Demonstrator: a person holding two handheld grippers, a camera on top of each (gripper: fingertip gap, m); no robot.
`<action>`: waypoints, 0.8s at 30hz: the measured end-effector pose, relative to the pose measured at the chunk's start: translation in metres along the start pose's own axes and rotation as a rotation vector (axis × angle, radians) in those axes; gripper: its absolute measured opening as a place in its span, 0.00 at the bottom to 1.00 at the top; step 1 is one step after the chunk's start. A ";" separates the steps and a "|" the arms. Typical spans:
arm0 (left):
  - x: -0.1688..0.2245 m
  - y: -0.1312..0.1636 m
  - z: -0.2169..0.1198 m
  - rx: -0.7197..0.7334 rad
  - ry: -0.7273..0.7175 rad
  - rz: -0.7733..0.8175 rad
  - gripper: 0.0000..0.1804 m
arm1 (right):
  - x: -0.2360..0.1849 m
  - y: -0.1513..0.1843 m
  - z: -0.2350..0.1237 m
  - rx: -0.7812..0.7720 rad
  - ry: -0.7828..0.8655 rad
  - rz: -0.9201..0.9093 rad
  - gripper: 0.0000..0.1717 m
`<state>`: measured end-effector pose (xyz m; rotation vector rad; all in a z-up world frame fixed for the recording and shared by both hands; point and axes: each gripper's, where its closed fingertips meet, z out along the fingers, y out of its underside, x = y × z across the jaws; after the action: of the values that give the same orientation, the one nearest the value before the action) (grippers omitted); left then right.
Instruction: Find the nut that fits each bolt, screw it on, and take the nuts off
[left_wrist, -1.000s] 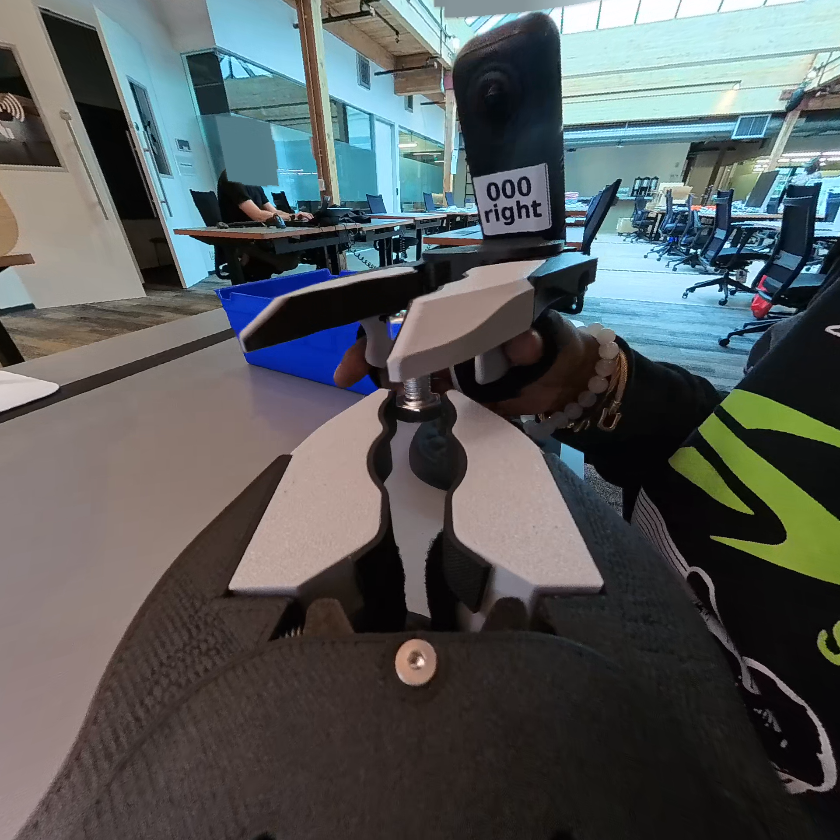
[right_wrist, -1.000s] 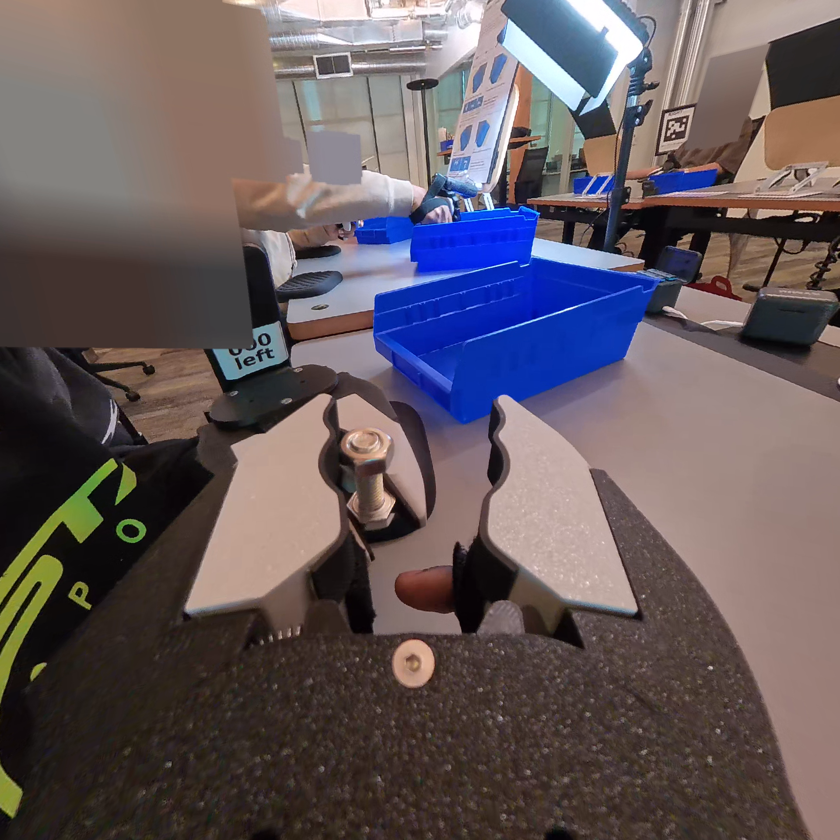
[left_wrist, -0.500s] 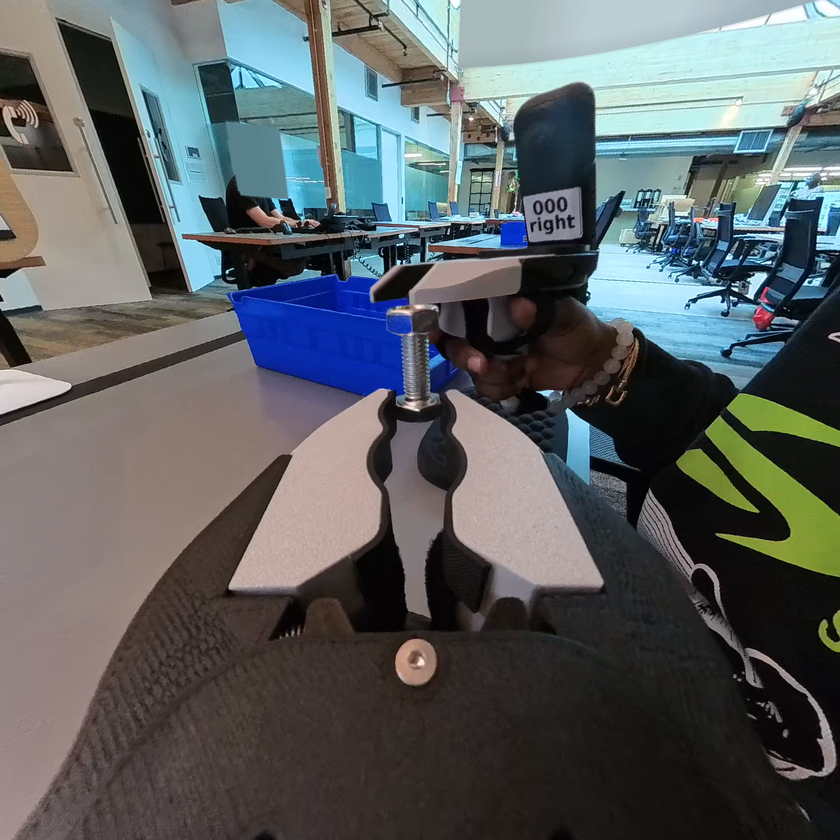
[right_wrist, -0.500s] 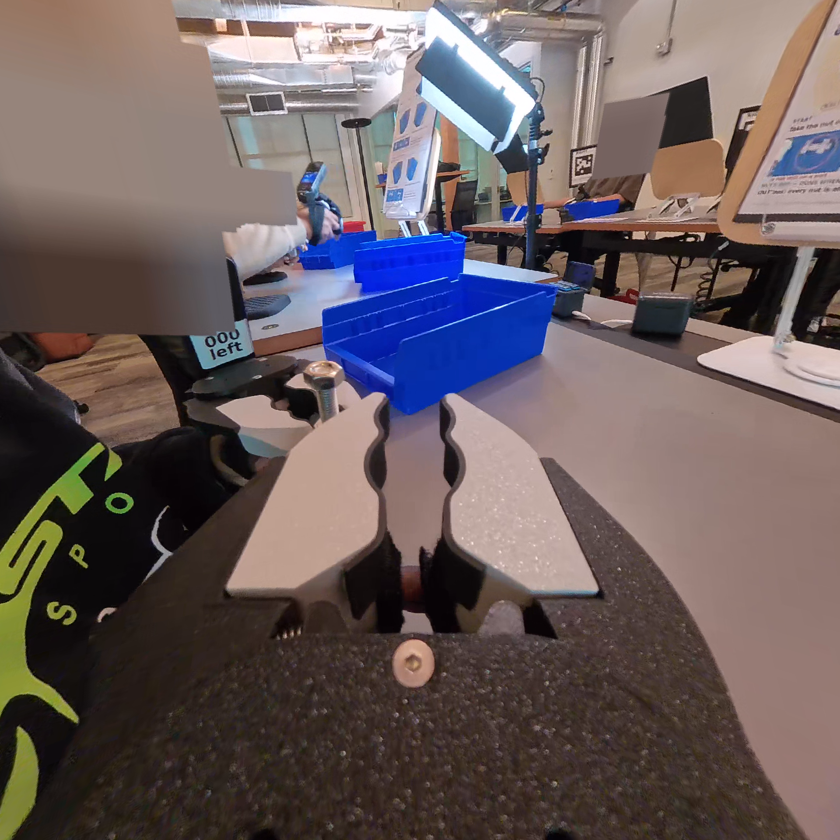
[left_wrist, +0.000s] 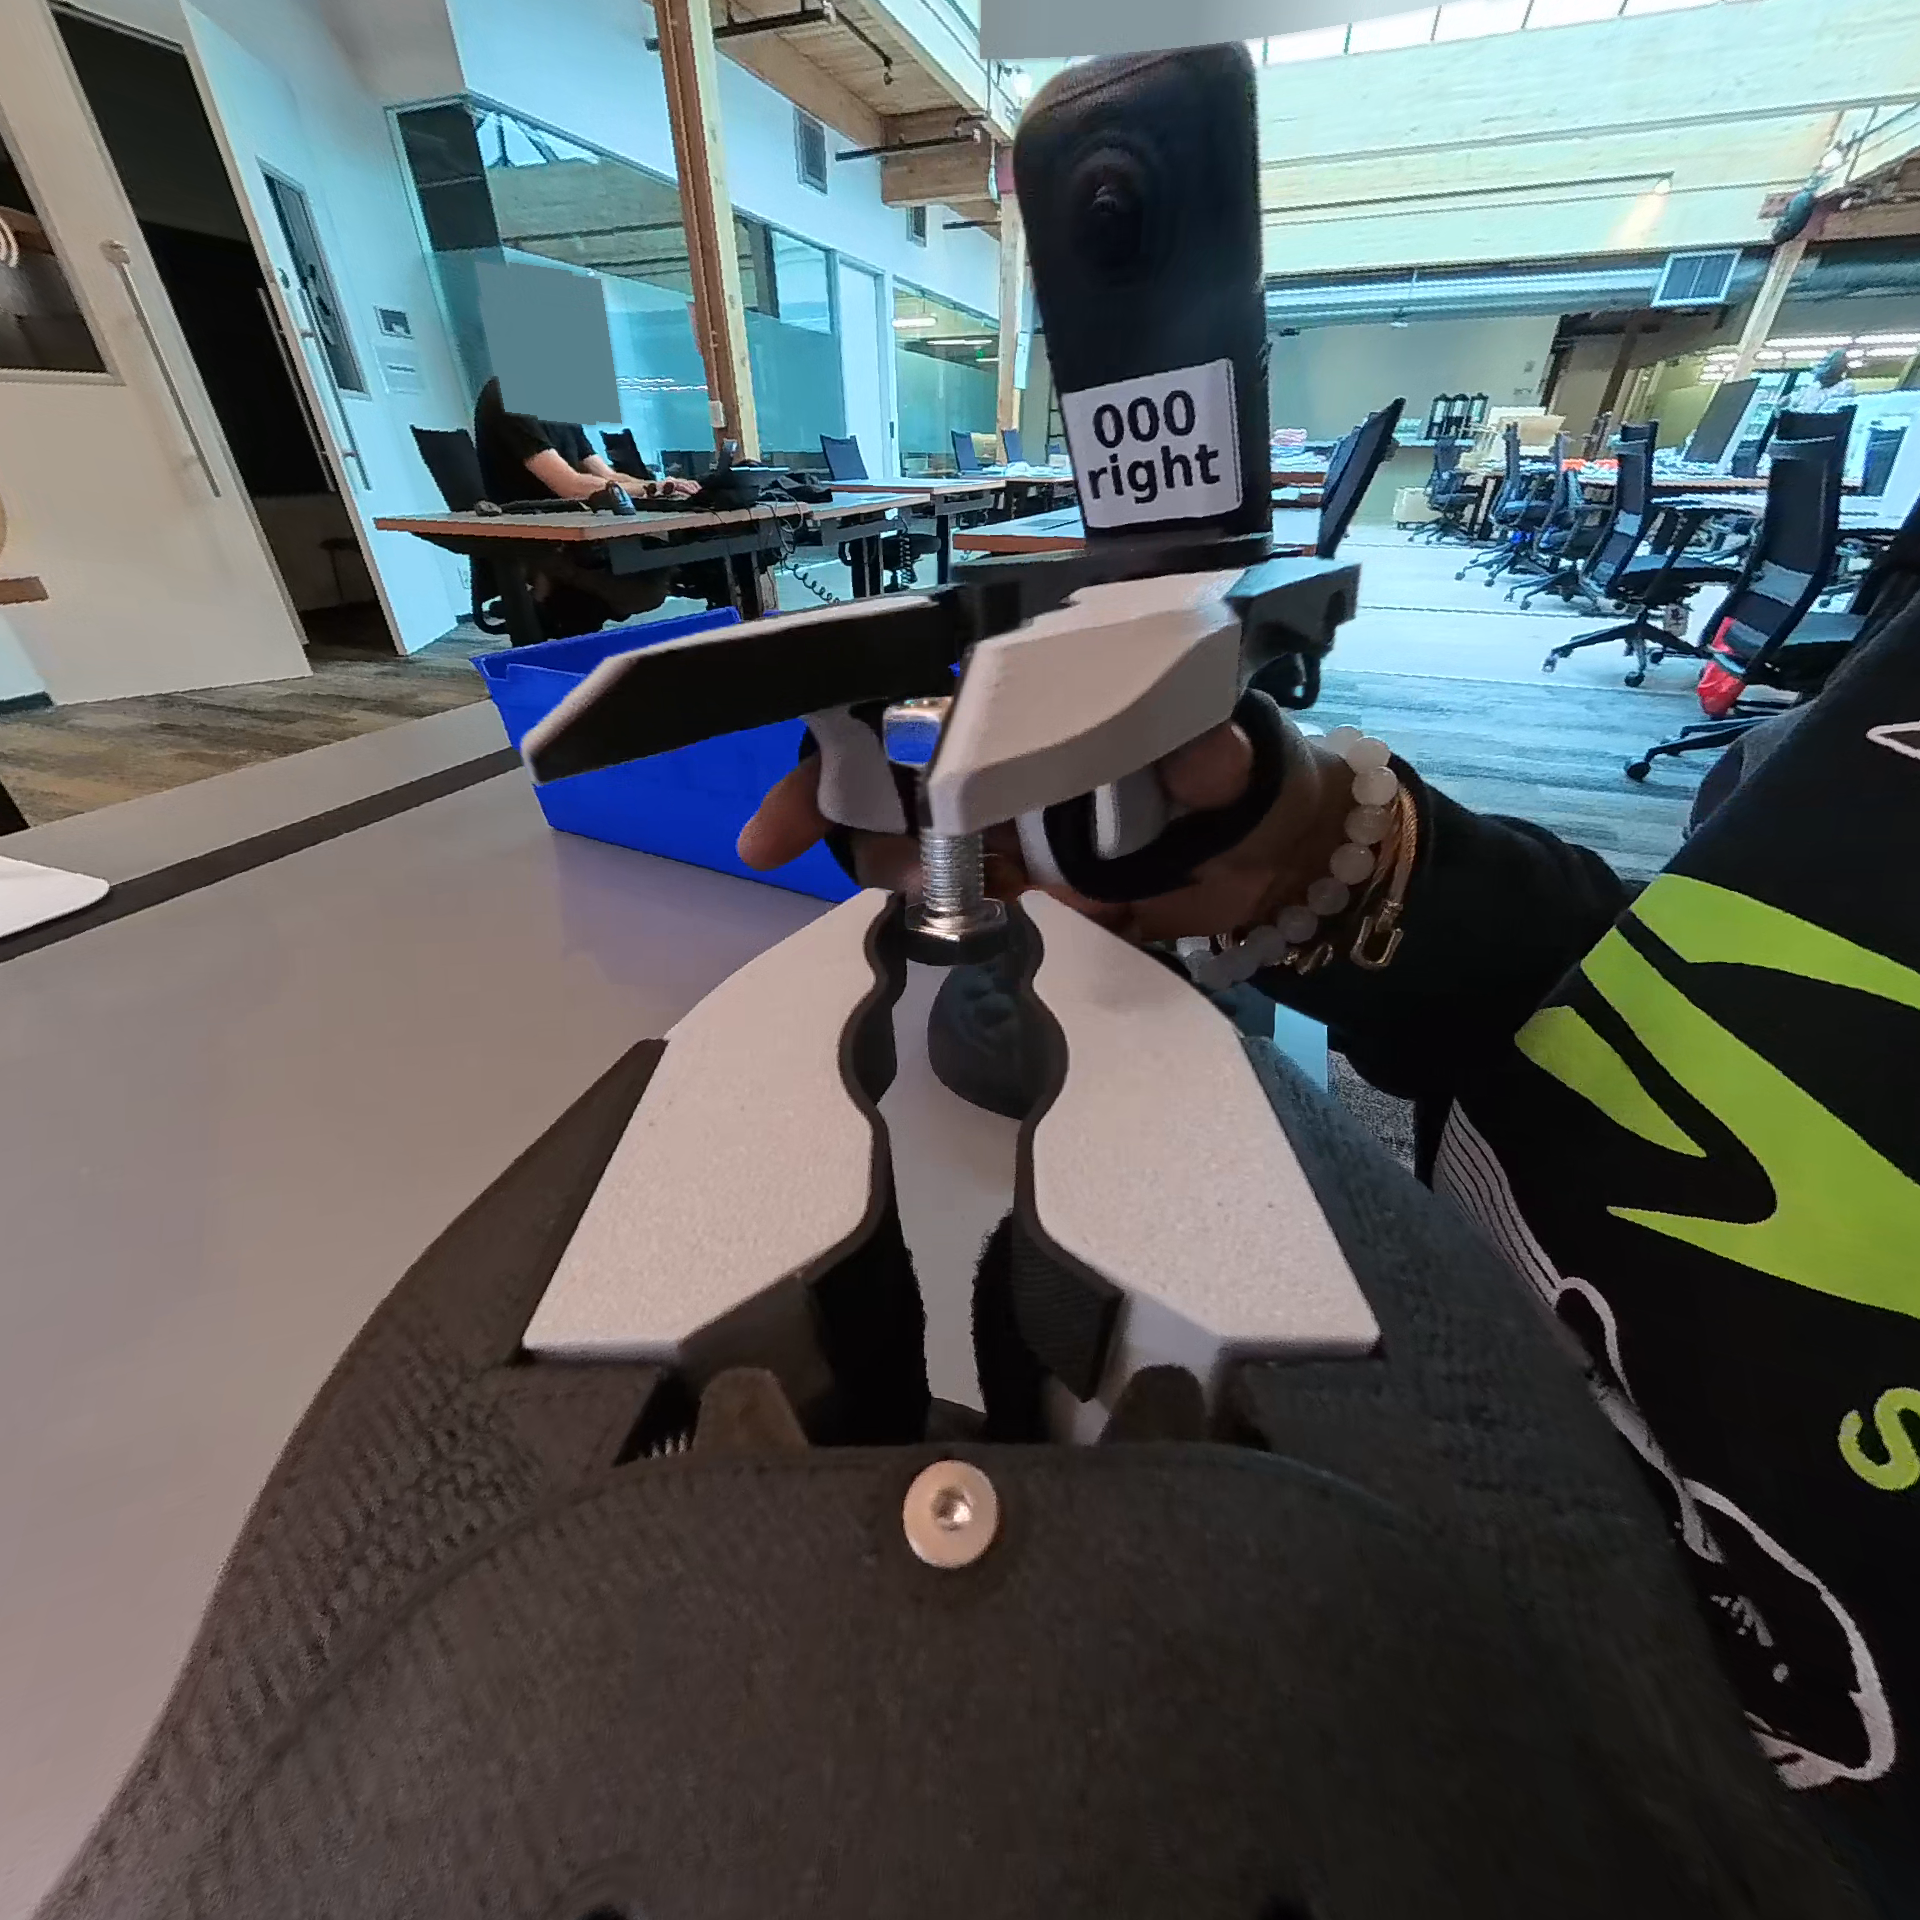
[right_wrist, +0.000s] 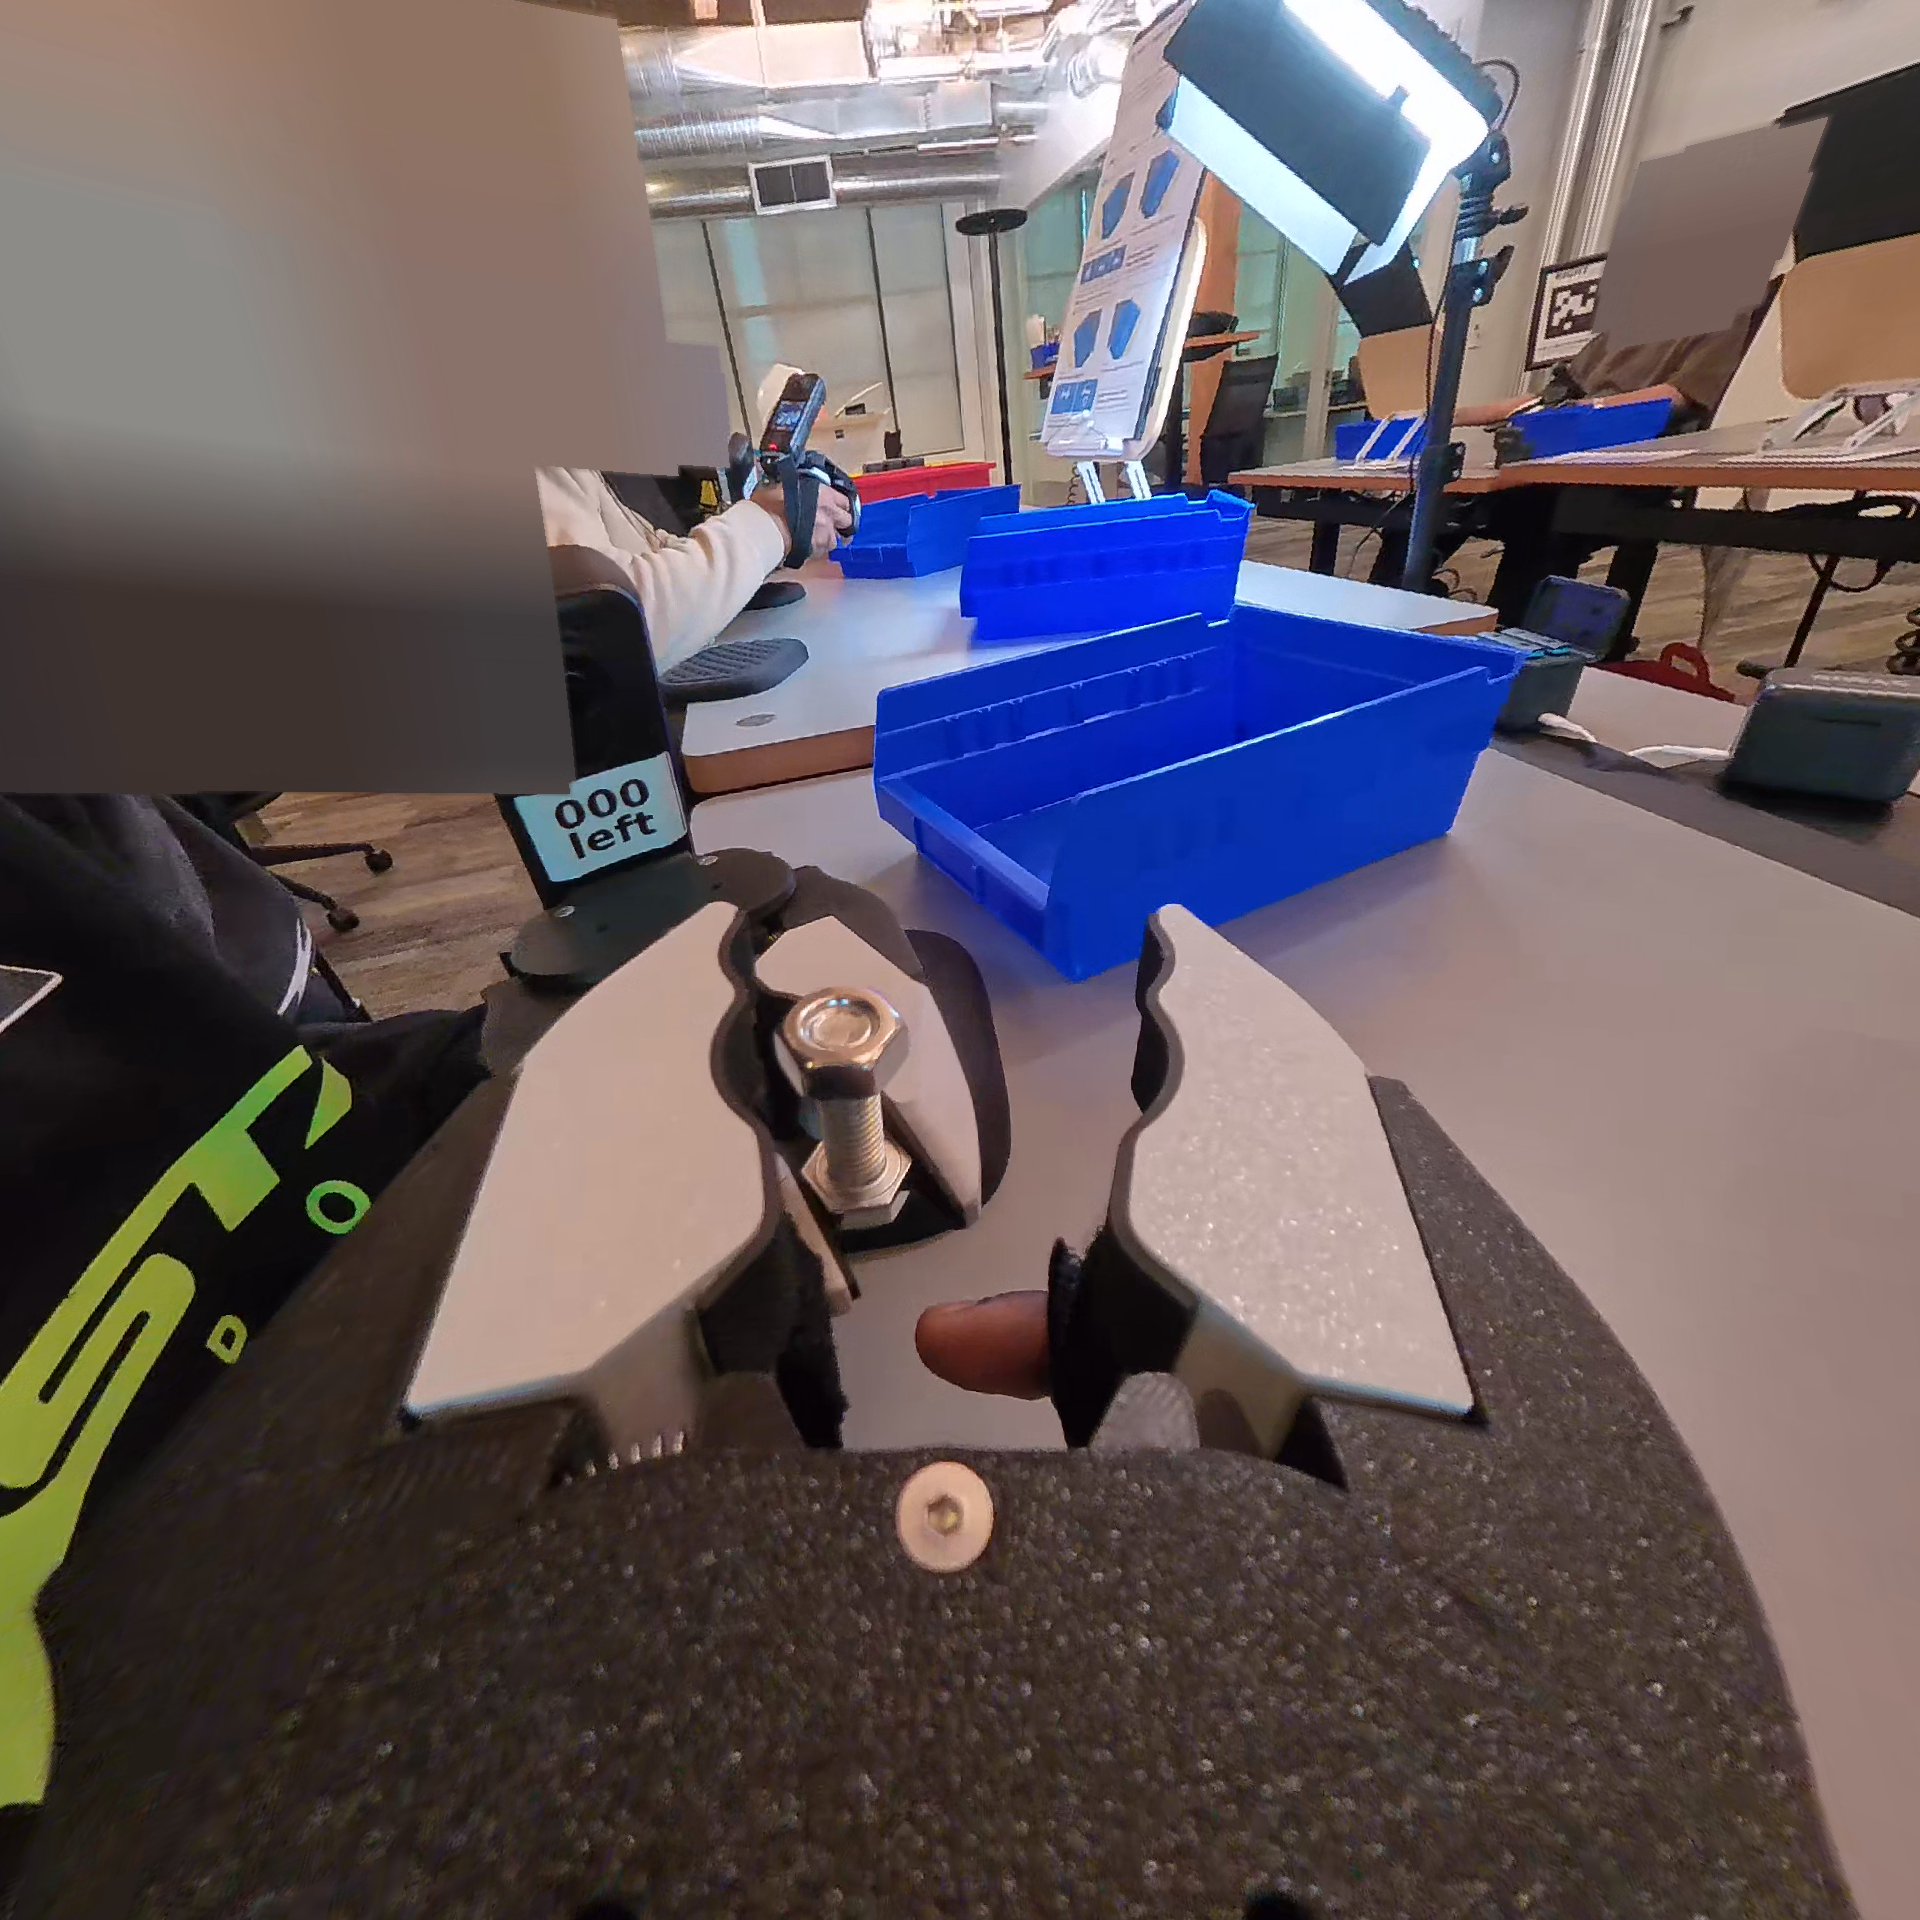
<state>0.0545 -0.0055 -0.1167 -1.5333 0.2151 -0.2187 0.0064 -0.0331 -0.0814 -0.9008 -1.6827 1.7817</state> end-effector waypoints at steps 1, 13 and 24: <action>0.000 0.000 0.000 0.000 0.003 0.000 0.10 | 0.000 0.000 0.000 -0.001 0.001 0.001 0.41; -0.008 -0.006 -0.009 0.031 -0.019 -0.011 0.10 | 0.032 0.000 -0.056 0.035 0.158 0.012 0.08; -0.008 -0.002 -0.006 0.015 -0.028 -0.006 0.10 | 0.008 -0.014 -0.037 0.080 0.041 0.023 0.32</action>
<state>0.0448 -0.0096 -0.1144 -1.5218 0.1870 -0.2031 0.0288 -0.0017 -0.0683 -0.9186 -1.5698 1.8195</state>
